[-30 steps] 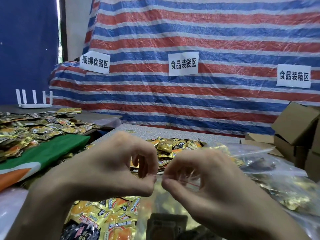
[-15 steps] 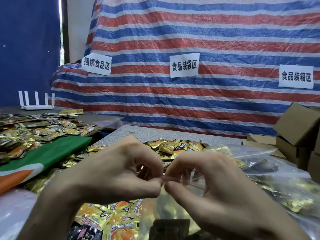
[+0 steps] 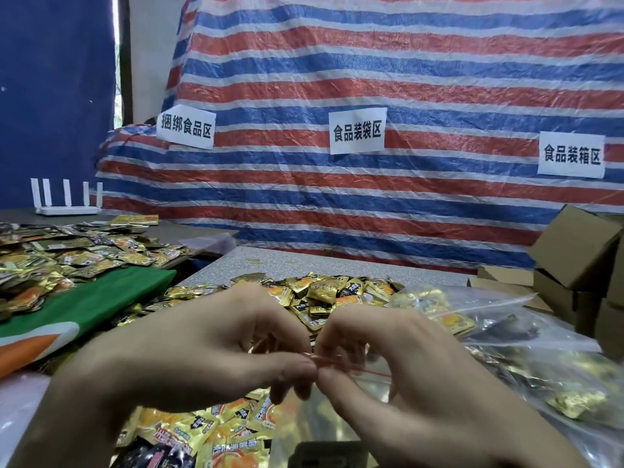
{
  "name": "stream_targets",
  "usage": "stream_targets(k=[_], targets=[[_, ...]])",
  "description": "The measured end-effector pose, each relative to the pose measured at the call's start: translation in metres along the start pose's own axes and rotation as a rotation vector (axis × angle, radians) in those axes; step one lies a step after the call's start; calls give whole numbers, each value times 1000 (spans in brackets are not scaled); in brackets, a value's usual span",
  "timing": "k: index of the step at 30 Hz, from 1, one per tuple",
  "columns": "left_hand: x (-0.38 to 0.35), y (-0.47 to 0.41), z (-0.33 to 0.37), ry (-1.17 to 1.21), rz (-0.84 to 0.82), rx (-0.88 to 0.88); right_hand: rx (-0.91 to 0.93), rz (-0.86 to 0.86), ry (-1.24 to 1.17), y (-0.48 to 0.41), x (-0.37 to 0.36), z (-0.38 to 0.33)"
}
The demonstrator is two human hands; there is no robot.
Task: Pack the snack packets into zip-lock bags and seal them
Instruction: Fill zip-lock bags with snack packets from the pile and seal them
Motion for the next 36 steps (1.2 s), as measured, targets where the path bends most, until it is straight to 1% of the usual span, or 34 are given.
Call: stream_targets(k=[3,5,7,9,12,16,23,26,30,36], targets=[[2,0,-5,22,-1,-4,35,-13,-12,0,0,-4],[0,0,-7,35,-7,-23,51,14,-41,-1,4,-6],[3,-1,-5,41,21,-55,44,33,-58,-2,9,-3],[4,-2,-1,51,25,-99,26,29,-94,-2,12,4],[2,-2,13,-1,-40,-230,-6,17,-137,-2,15,16],[4,-4,15,1,-51,-301,-30,-18,-169,-2,15,26],[16,-5,4,17,-34,-300,-107,-95,-265,0,16,57],[15,-6,-2,21,-34,-271,-130,-134,-299,1,14,66],[16,-7,-8,16,-34,-248,-195,-107,-316,3,18,85],[17,-9,-13,19,-40,-224,-250,-129,-336,8,20,100]])
Point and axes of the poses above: each hand's wrist, its own y-axis away from the middle knuckle, its own x-axis out of the back of the hand, z = x × y, the point moved 10 cm from there along -y, towards the middle knuckle, and after that the axes turned 6 degrees about z, right-handed, at the moved point
